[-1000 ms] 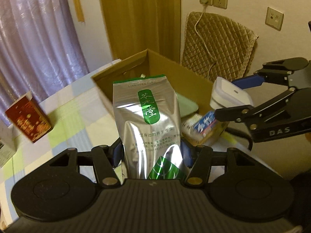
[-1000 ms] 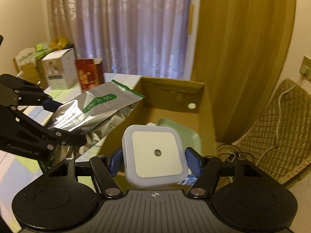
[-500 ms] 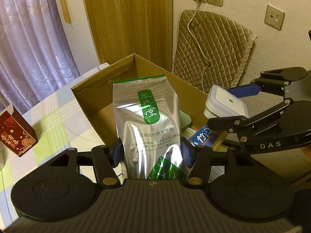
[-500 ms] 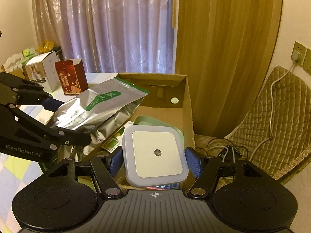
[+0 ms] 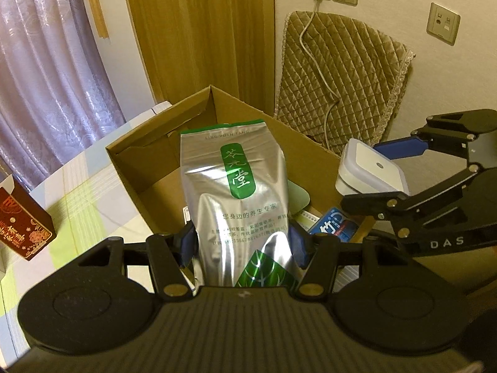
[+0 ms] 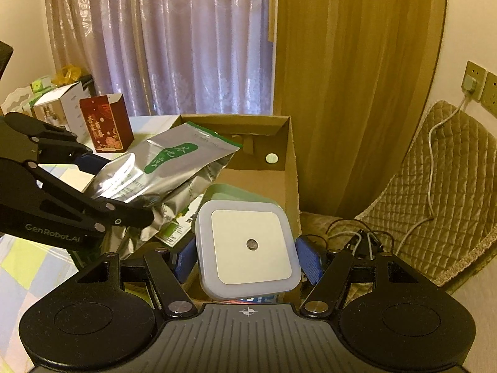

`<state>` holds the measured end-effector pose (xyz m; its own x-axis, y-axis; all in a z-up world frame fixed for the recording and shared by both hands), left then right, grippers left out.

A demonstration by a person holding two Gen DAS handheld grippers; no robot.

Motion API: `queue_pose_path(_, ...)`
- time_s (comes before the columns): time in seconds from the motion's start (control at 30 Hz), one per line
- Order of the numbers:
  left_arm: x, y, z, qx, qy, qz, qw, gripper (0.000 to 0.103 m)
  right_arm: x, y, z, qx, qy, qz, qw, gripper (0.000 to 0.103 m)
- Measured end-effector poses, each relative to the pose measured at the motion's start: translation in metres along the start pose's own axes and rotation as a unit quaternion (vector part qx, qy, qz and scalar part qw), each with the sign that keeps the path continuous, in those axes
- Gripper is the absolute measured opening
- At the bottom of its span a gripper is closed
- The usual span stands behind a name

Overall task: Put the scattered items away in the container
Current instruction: 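Open the left tool to drop the pouch while the right tool releases the night light into the box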

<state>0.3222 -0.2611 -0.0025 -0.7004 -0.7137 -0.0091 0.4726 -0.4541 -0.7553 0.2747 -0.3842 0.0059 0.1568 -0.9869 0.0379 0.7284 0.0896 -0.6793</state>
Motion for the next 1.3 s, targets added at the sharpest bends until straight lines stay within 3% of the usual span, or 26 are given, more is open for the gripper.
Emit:
queue_pose_path(0.13, -0.003, 0.01, 0.001, 0.0, 0.001, -0.003, 1.0, 0.056, 0.003, 0.005, -0.002, -0.003, 0.002, -0.001, 1.0, 0.07)
queue_pose_path(0.23, -0.008, 0.014, 0.004, 0.012, -0.006, 0.002, 0.9999, 0.065, 0.005, 0.009, -0.003, -0.005, 0.002, -0.002, 1.0, 0.07)
queue_pose_path(0.53, -0.019, -0.001, 0.001, 0.032, -0.021, 0.007, 0.9993, 0.065, 0.004, 0.014, -0.005, -0.009, 0.004, 0.0, 1.0, 0.07)
queue_pose_path(1.3, -0.044, -0.035, -0.029, 0.028, -0.038, 0.025, 0.9986, 0.068, -0.015, 0.024, 0.008, -0.005, -0.007, 0.007, 1.0, 0.07)
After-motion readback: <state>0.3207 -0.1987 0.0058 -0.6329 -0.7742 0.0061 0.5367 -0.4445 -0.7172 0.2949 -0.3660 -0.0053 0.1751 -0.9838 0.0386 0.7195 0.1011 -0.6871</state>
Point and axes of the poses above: each gripper's, at about its wrist camera, not at the fingertips, and y roughly the way its jaws point, x to its right, z to its top, the point moved 6 cm from there along y, roughly the way its jaws point, and after that the axes turned 5 degrees about -z, right-handed, at the moved point
